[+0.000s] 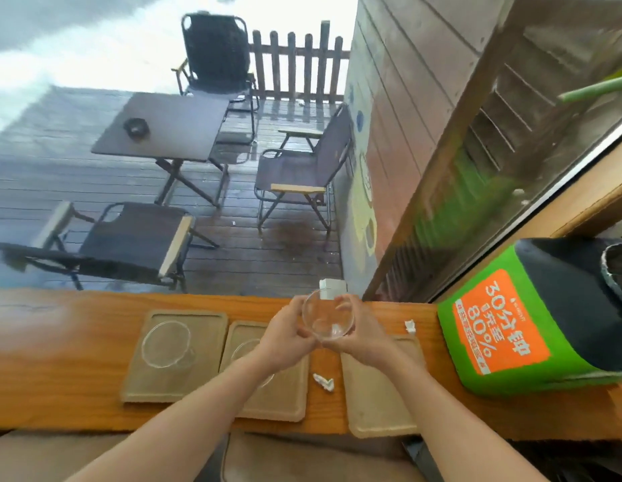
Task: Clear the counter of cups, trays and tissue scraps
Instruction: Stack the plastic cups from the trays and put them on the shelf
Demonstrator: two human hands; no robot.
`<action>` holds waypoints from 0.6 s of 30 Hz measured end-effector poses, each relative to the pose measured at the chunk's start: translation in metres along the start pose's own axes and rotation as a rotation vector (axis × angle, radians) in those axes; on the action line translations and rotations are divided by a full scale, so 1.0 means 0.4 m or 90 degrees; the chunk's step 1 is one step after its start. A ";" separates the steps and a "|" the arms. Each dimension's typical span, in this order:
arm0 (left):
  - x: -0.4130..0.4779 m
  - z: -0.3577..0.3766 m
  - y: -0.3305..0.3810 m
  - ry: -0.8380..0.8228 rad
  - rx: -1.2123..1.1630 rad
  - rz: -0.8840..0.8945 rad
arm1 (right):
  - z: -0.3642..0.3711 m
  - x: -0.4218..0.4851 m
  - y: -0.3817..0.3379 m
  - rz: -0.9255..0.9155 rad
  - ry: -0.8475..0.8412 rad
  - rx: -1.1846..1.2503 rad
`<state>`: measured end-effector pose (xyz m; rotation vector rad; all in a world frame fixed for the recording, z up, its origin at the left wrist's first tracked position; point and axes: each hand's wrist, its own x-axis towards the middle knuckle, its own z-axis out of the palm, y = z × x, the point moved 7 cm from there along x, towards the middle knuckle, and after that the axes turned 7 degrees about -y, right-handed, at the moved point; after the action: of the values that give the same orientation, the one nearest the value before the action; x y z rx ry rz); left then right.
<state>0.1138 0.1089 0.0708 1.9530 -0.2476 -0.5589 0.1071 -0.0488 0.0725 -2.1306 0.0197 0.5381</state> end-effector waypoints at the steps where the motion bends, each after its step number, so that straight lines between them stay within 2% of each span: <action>1: -0.012 -0.032 -0.003 0.015 -0.017 0.003 | 0.010 0.011 -0.031 -0.020 -0.004 -0.007; 6: -0.070 -0.156 -0.009 0.061 -0.002 0.021 | 0.060 0.035 -0.143 -0.090 -0.030 -0.004; 18: -0.184 -0.230 -0.074 0.064 0.012 0.007 | 0.184 0.017 -0.182 -0.093 -0.083 0.006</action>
<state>0.0925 0.2256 0.0963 1.9906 -0.2013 -0.4508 0.1016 0.0533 0.0906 -2.0653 -0.2040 0.5879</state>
